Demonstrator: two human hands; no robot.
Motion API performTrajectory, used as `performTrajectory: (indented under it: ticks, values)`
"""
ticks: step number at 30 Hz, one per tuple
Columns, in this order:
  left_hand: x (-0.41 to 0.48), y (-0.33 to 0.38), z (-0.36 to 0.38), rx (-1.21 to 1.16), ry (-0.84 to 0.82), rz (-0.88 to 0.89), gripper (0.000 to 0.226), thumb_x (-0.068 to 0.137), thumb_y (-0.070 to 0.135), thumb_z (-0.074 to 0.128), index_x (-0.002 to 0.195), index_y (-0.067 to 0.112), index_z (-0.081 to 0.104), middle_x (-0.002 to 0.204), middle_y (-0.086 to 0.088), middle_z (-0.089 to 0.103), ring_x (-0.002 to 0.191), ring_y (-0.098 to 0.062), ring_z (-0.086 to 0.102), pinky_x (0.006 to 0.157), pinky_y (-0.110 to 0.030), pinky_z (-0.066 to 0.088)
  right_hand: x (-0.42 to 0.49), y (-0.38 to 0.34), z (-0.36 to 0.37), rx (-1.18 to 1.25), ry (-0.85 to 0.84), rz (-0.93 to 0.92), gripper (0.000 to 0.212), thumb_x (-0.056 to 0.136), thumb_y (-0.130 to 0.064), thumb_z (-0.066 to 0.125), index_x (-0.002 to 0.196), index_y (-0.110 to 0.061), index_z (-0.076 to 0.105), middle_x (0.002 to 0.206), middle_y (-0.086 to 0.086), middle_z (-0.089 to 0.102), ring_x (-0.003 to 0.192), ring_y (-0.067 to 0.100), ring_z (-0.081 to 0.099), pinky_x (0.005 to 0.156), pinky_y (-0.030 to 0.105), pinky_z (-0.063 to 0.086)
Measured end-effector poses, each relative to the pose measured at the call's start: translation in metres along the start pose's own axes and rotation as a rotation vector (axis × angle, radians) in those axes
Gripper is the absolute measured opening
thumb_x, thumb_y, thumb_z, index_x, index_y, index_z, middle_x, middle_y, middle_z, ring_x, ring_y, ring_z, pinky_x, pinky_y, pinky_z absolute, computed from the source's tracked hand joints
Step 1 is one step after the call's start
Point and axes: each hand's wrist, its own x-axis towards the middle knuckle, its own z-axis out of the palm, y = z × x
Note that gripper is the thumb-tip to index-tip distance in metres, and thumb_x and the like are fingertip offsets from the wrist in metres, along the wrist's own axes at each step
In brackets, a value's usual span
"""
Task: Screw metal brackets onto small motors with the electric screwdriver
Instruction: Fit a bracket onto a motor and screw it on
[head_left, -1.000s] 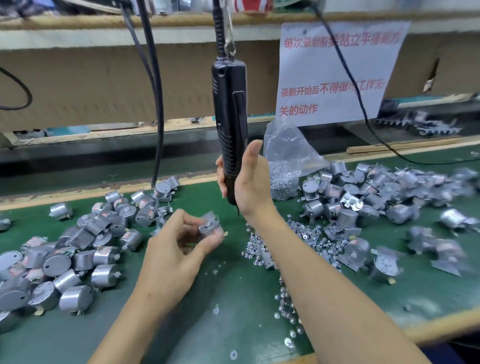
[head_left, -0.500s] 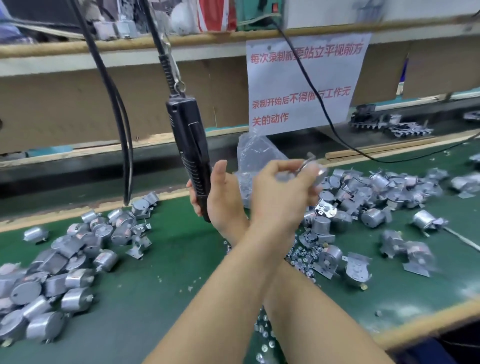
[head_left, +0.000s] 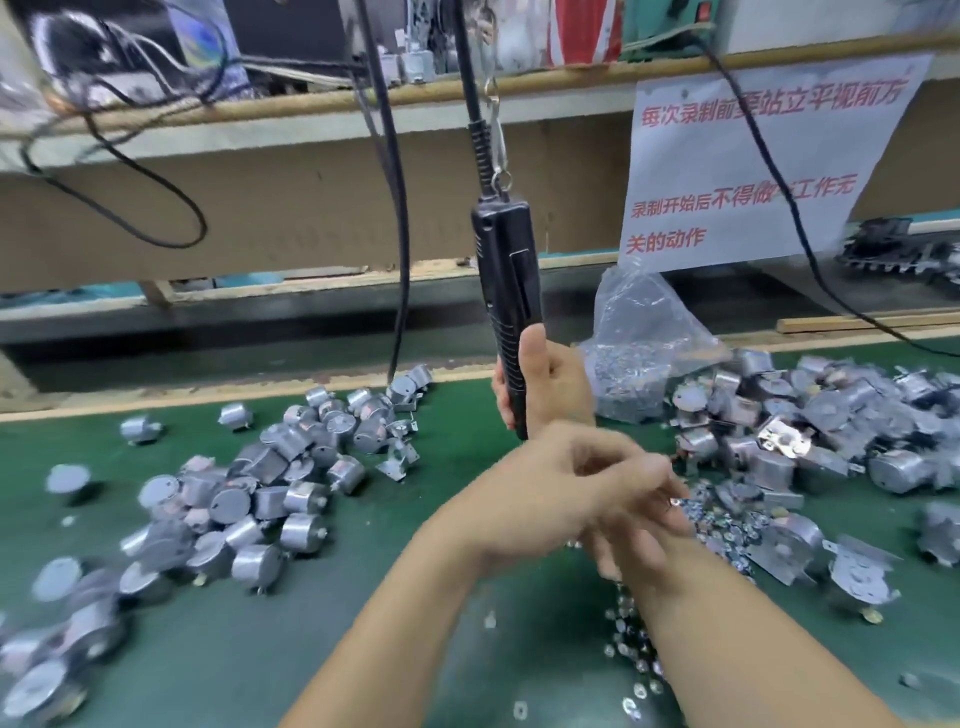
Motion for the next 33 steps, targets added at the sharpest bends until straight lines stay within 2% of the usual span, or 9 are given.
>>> performTrajectory:
  ticks: [2,4,8,10,15,21,24,29,33]
  values:
    - [-0.029,-0.006,-0.024,0.085,-0.096,-0.096,0.031,0.102,0.031,0.053,0.104,0.004,0.067,0.096,-0.011,0.075,0.069,-0.021,0.069,0.046,-0.021,0.049,-0.001,0.000,0.004,-0.008,0.005,0.002,0.101,0.063,-0.102,0.043,0.062,-0.002,0.048,0.051,0.003,0.050,0.041,0.018,0.043,0.043,0.026,0.037]
    - [-0.048,-0.013,-0.044,0.152,0.008,-0.193,0.027,0.099,0.038,0.057,0.101,0.013,0.069,0.095,-0.004,0.076,0.072,-0.017,0.071,0.048,-0.021,0.049,-0.003,-0.002,0.006,-0.015,0.013,-0.014,0.098,0.066,-0.101,0.041,0.062,-0.004,0.048,0.050,0.004,0.049,0.039,0.019,0.042,0.042,0.026,0.036]
    - [-0.059,-0.042,-0.086,0.777,0.839,-0.355,0.026,0.091,0.044,0.064,0.103,0.021,0.066,0.091,0.007,0.072,0.089,-0.015,0.066,0.071,-0.029,0.049,-0.001,-0.004,0.003,-0.022,0.018,0.016,0.092,0.062,-0.103,0.039,0.064,-0.011,0.049,0.050,0.002,0.048,0.040,0.019,0.042,0.042,0.027,0.038]
    - [-0.063,-0.055,-0.104,1.131,1.022,-0.541,0.039,0.091,0.045,0.063,0.113,0.013,0.060,0.107,-0.006,0.068,0.107,-0.030,0.057,0.084,-0.037,0.047,0.000,-0.005,0.000,-0.017,0.006,0.030,0.088,0.062,-0.103,0.039,0.062,-0.016,0.051,0.050,0.001,0.049,0.039,0.018,0.043,0.042,0.027,0.039]
    - [-0.065,-0.079,-0.117,1.303,0.989,-0.793,0.043,0.093,0.042,0.061,0.122,0.011,0.054,0.119,-0.015,0.062,0.121,-0.038,0.043,0.094,-0.047,0.039,0.003,-0.008,-0.011,0.005,0.025,0.009,0.077,0.066,-0.099,0.040,0.055,-0.024,0.056,0.049,0.000,0.049,0.038,0.018,0.043,0.043,0.026,0.040]
    - [-0.052,-0.075,-0.112,1.195,1.096,-0.396,0.027,0.095,0.025,0.059,0.114,0.007,0.064,0.105,-0.017,0.063,0.101,-0.039,0.055,0.085,-0.045,0.042,0.006,-0.002,-0.019,0.054,0.014,0.020,0.077,0.064,-0.100,0.043,0.058,-0.024,0.056,0.049,0.001,0.049,0.039,0.019,0.042,0.042,0.025,0.040]
    - [-0.036,-0.070,-0.103,1.133,0.865,-0.154,0.033,0.092,0.020,0.064,0.125,0.014,0.065,0.117,-0.011,0.060,0.104,-0.034,0.058,0.091,-0.040,0.045,0.006,0.003,-0.020,0.091,-0.053,0.067,0.081,0.059,-0.102,0.043,0.059,-0.022,0.055,0.050,0.001,0.048,0.039,0.018,0.042,0.044,0.025,0.039]
    - [-0.013,-0.081,-0.093,1.078,0.349,-0.089,0.041,0.089,0.010,0.061,0.121,0.036,0.068,0.122,0.005,0.058,0.112,-0.019,0.056,0.104,-0.030,0.039,0.006,0.010,-0.016,0.154,-0.178,0.154,0.090,0.049,-0.105,0.048,0.062,-0.015,0.051,0.050,0.004,0.044,0.038,0.017,0.039,0.043,0.024,0.035]
    - [-0.013,-0.097,-0.088,0.972,0.398,0.023,0.044,0.085,0.015,0.060,0.123,0.038,0.065,0.114,0.011,0.061,0.102,-0.007,0.049,0.095,-0.016,0.032,0.005,0.016,-0.016,0.108,-0.192,0.161,0.093,0.052,-0.105,0.044,0.063,-0.012,0.048,0.051,0.004,0.044,0.039,0.017,0.039,0.044,0.025,0.036]
